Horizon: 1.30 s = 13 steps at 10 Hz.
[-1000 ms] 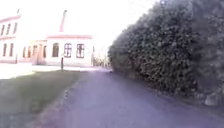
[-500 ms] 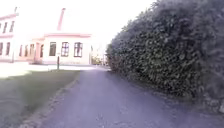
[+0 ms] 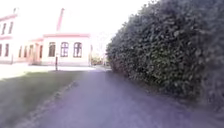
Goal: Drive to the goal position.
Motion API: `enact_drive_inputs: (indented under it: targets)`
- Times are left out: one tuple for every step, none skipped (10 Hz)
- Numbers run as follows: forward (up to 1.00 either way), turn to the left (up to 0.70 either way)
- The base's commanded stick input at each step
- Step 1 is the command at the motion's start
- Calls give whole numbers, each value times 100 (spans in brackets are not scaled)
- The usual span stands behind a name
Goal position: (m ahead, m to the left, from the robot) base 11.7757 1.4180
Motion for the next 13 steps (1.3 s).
enact_drive_inputs:
  targets:
    - [70,0]
    - [70,0]
    - [70,0]
    - [70,0]
    - [70,0]
    - [70,0]
    - [70,0]
    - [70,0]
    - [70,0]
    - [70,0]
    - [70,0]
    - [70,0]
    - [70,0]
